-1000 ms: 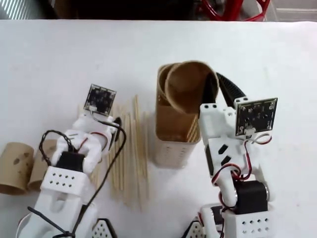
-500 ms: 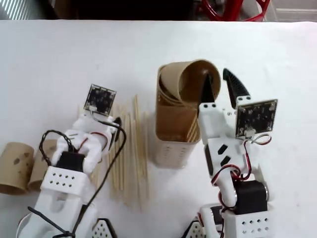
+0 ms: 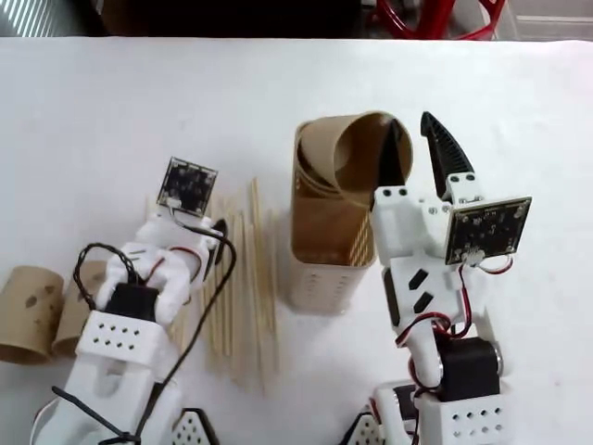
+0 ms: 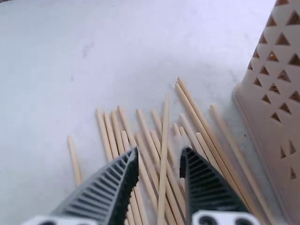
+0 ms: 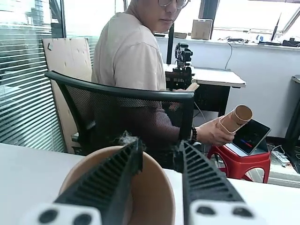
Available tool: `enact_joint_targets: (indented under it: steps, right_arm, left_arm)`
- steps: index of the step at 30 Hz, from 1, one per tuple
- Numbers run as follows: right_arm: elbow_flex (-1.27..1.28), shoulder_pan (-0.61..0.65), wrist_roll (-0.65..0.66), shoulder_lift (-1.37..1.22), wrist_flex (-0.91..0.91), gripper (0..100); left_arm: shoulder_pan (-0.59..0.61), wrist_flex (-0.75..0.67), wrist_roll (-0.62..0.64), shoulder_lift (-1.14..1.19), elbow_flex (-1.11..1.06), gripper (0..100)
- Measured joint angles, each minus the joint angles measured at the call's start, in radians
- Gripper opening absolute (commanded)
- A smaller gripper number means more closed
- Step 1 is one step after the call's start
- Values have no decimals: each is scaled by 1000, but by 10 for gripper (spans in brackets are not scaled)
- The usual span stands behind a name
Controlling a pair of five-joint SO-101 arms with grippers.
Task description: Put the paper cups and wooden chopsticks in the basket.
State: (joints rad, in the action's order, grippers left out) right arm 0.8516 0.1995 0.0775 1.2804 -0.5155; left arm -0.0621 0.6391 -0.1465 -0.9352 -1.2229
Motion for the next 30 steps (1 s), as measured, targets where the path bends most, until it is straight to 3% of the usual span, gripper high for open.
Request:
enact_joint_targets:
  steps: [9,22,30]
  right_arm:
    - [0,0,0,0,21,123]
    - [0,0,0,-141,410,123]
    - [-15,0,0,-86,446,120]
  left_arm:
    - [0,0,0,0,0,155]
    - [0,0,0,0,0,155]
    - [0,0,0,0,0,155]
